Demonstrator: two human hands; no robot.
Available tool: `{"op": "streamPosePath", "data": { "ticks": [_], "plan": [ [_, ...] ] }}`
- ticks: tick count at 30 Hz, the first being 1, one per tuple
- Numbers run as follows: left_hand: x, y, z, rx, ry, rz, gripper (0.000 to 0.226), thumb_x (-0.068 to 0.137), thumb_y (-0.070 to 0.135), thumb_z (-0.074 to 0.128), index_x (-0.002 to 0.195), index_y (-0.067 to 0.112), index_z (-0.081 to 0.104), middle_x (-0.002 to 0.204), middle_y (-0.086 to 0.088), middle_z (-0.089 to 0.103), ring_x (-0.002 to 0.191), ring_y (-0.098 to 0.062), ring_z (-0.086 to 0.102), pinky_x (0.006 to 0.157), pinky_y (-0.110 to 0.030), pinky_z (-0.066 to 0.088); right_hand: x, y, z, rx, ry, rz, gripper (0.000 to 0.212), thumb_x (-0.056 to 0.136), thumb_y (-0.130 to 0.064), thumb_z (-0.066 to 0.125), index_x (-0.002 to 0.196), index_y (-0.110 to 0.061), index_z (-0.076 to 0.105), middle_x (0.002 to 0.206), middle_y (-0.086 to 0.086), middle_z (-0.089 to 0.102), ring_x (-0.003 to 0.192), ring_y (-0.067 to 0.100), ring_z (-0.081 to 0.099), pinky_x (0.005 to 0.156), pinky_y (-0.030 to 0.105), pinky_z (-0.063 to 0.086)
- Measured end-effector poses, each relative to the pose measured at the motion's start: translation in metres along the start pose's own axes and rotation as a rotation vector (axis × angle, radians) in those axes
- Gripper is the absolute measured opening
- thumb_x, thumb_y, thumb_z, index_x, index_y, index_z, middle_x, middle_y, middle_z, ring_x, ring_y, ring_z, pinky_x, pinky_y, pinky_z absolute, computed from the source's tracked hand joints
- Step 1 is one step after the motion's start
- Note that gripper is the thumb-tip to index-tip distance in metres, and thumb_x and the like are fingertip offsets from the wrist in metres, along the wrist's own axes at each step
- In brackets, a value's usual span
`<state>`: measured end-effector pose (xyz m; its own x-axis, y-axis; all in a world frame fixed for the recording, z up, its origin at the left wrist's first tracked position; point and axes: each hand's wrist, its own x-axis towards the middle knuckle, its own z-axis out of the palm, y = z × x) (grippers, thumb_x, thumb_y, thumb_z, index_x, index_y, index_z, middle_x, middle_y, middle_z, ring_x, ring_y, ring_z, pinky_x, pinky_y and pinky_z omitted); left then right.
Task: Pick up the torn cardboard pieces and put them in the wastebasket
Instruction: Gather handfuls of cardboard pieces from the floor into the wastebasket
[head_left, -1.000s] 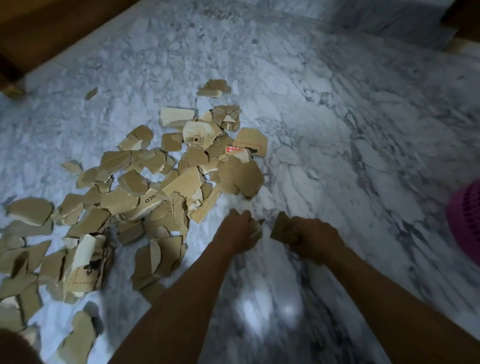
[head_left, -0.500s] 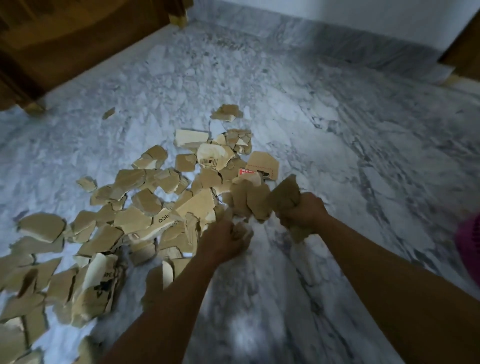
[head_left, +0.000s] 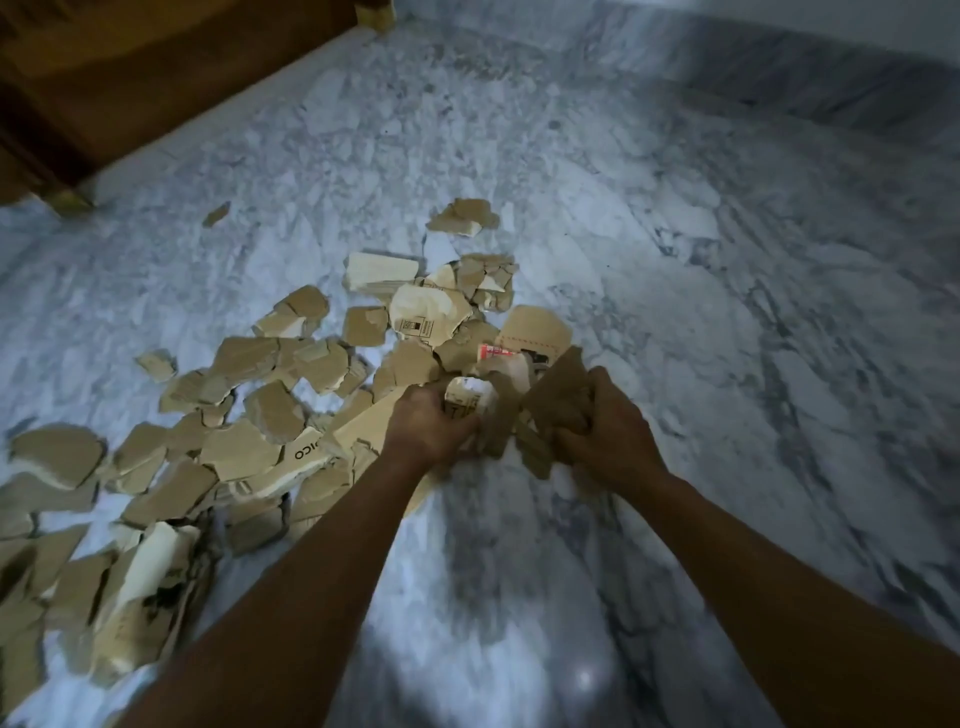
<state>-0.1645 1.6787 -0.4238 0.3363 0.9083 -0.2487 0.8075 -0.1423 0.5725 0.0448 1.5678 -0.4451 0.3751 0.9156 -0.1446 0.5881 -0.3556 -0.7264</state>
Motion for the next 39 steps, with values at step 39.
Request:
{"op": "streamPosePath", "data": {
  "ticks": [39],
  "plan": [
    [-0.058, -0.068, 0.017, 0.166, -0.314, 0.161, 0.053, 0.074, 0.058, 0.06, 0.115, 0.025, 0.068, 0.103, -0.001, 0.072, 0.096, -0.02, 0.067, 0.079, -0.035, 0.057, 0.063, -0.064, -0.009, -0.438, -0.449, -0.103, 0.032, 0.069, -0.038, 0.078, 0.085, -0.013, 0.067, 0.079, 0.003, 0.061, 0.083, 0.024, 0.064, 0.068, 0.032, 0.051]
  ]
}}
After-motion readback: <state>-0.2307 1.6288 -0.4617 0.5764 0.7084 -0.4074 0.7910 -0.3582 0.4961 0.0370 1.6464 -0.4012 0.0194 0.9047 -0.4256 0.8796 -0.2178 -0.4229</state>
